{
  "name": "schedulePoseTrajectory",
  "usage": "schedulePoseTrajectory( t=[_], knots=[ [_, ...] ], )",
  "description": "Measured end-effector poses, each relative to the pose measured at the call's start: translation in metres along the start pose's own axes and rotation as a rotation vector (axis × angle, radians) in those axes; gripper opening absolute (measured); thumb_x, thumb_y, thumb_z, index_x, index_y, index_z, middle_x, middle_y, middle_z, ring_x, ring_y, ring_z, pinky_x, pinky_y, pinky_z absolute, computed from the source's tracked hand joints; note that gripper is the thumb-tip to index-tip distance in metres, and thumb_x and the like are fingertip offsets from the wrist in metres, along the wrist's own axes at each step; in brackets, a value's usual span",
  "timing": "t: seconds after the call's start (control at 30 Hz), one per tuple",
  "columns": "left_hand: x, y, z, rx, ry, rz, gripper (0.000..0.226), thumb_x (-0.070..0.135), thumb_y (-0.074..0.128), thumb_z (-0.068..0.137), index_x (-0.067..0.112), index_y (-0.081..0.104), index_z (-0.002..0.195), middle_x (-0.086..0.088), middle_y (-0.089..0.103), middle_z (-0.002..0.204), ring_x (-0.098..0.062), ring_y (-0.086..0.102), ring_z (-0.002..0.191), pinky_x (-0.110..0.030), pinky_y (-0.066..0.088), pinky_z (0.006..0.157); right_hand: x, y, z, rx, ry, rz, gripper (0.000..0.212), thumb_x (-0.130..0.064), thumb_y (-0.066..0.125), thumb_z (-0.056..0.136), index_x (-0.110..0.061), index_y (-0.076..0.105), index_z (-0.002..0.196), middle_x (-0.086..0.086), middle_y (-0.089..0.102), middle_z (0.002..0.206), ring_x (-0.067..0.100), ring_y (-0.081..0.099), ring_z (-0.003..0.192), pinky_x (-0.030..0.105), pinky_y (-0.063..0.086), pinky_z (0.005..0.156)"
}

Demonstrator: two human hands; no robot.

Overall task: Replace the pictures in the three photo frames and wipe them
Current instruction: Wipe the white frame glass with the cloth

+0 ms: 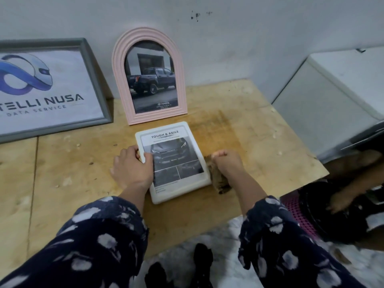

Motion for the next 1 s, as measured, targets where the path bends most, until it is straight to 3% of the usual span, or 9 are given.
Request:
schedulePoseTrajectory(
  t=[0.13,0.23,0.33,0.4,0.53,0.63,0.77,0.87,1.0],
  knots=[
    [0.0,0.0,-0.002,0.002,-0.009,-0.02,0.037,0.048,0.043,0.087,0.029,0.057,0.115,0.0,0.06,0.108,-0.024,0.049,0.1,-0.04,0.037,0.083,-0.033,0.008,0.002,-0.249,0.252,0.442,0.031,-0.041,0.056,0.092,-0.011,0.065,0.096,0.012,0.067,0.097,0.026,0.063,0.091,0.037,0.05,0.09],
    [0.002,0.0,-0.002,0.004,-0.007,-0.049,0.035,0.046,0.044,0.087,0.03,0.056,0.115,0.003,0.059,0.106,-0.022,0.048,0.099,-0.038,0.034,0.081,-0.062,0.023,0.001,-0.484,0.173,0.337,0.052,-0.047,0.073,0.078,-0.008,0.062,0.109,0.011,0.068,0.105,0.029,0.063,0.104,0.044,0.049,0.096],
    [0.002,-0.001,-0.002,0.007,-0.014,-0.078,0.031,0.044,0.045,0.086,0.032,0.056,0.113,0.006,0.058,0.102,-0.019,0.046,0.097,-0.036,0.03,0.078,-0.079,0.039,0.006,-0.308,-0.073,0.013,0.019,-0.01,0.067,0.085,-0.01,0.051,0.094,0.006,0.057,0.09,0.022,0.057,0.088,0.033,0.052,0.076],
    [0.0,-0.001,-0.001,0.007,-0.038,-0.098,0.03,0.044,0.045,0.085,0.033,0.056,0.112,0.009,0.056,0.1,-0.017,0.045,0.096,-0.034,0.028,0.077,-0.092,0.055,0.013,-0.238,-0.229,-0.034,0.013,-0.018,0.063,0.09,-0.013,0.055,0.098,0.005,0.056,0.093,0.02,0.054,0.09,0.028,0.047,0.075],
    [0.003,-0.001,-0.001,0.007,-0.06,-0.109,0.029,0.044,0.046,0.085,0.035,0.056,0.11,0.013,0.053,0.096,-0.015,0.044,0.096,-0.034,0.029,0.079,-0.108,0.079,0.03,-0.156,-0.476,-0.327,0.045,-0.022,0.064,0.087,-0.017,0.049,0.129,0.004,0.056,0.112,0.023,0.054,0.105,0.029,0.043,0.083],
    [0.003,-0.001,0.0,0.01,-0.069,-0.091,0.028,0.044,0.048,0.084,0.034,0.058,0.108,0.012,0.056,0.098,-0.017,0.046,0.098,-0.034,0.03,0.079,-0.107,0.086,0.027,0.018,-0.726,-0.524,0.038,-0.015,0.057,0.089,-0.015,0.056,0.127,0.004,0.06,0.119,0.025,0.053,0.111,0.032,0.041,0.091],
    [0.002,0.0,0.001,0.017,-0.071,-0.054,0.029,0.046,0.048,0.085,0.035,0.058,0.11,0.011,0.058,0.102,-0.017,0.047,0.098,-0.035,0.031,0.079,-0.08,0.111,0.008,-0.178,-0.91,-0.713,0.042,-0.026,0.057,0.091,-0.012,0.054,0.131,0.005,0.051,0.137,0.024,0.043,0.127,0.034,0.032,0.109],
    [0.001,0.001,0.001,0.015,-0.077,-0.044,0.031,0.048,0.047,0.085,0.036,0.058,0.111,0.011,0.058,0.1,-0.017,0.047,0.097,-0.035,0.031,0.08,-0.074,0.112,0.009,-0.129,-1.015,-0.775,0.049,-0.015,0.051,0.094,-0.008,0.042,0.141,0.007,0.044,0.145,0.023,0.037,0.135,0.032,0.023,0.115],
    [0.003,0.001,0.002,0.016,-0.082,-0.04,0.032,0.048,0.047,0.085,0.035,0.058,0.112,0.011,0.057,0.099,-0.016,0.047,0.096,-0.034,0.029,0.078,-0.091,0.097,0.012,-0.006,-1.107,-0.688,0.03,-0.011,0.041,0.088,-0.012,0.063,0.108,0.005,0.066,0.108,0.025,0.06,0.1,0.032,0.046,0.079]
  ],
)
Point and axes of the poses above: each hand's wrist, its own z-axis towards the middle knuckle, its own y-axis out of the palm, x = y × z, the point moved 4 cm from there along z, towards the middle knuckle
